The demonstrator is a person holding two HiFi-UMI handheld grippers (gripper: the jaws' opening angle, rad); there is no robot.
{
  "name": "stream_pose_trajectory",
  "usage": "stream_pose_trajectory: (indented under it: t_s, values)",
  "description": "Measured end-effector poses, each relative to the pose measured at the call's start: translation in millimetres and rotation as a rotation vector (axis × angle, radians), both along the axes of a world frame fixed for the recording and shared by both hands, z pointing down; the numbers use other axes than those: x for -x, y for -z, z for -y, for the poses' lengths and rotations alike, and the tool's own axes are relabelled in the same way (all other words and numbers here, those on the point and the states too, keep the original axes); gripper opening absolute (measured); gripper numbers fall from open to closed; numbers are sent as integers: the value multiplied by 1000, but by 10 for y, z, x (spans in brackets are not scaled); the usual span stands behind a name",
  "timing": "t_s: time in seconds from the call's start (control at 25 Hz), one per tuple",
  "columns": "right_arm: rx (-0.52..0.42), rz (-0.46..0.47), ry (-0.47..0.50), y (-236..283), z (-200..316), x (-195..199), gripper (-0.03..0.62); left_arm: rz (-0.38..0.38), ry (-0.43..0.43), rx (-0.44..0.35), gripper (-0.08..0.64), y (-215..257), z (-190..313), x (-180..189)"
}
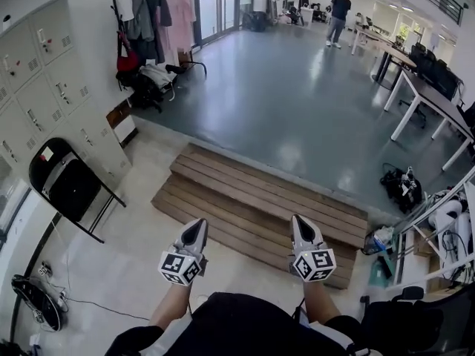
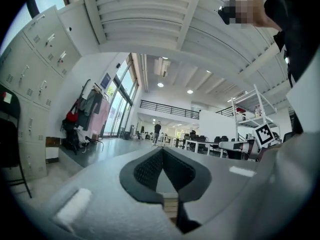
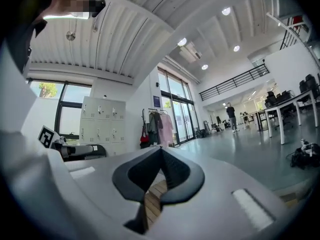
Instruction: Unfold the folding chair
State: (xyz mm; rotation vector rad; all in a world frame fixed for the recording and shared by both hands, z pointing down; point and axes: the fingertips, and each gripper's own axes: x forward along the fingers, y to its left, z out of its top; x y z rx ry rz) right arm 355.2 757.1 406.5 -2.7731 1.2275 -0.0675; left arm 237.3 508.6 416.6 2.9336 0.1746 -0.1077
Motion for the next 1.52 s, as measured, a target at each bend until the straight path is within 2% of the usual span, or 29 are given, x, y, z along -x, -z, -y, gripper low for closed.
stream_pose_trajectory:
  t_s: [0.2, 0.4, 0.76, 0.92, 1.04, 1.32, 1.52]
  values:
    - [-20, -21, 144, 190, 977, 141, 3, -23, 149, 10, -2, 112, 830, 456]
    - [-2, -31, 297, 189, 1917, 416, 3, -21, 295, 27, -2, 43, 1505, 1024]
    - [13, -29, 535, 50, 3314, 1060, 3, -31, 517, 49, -2, -108, 2392, 2071]
    - [9, -28, 638, 34, 3912, 1378, 3, -20, 628, -10, -2, -90, 2691, 2526]
    - [2, -40, 713, 25, 4309, 1670, 3, 0, 719, -20, -2, -135, 2866, 2924]
    - [3, -41, 856, 35, 4963, 2202, 3, 23, 918, 18, -2, -270, 3034, 3773]
    - [12, -26, 972, -47, 5293, 2510, 3, 31, 1015, 40, -1, -357, 3151, 4051]
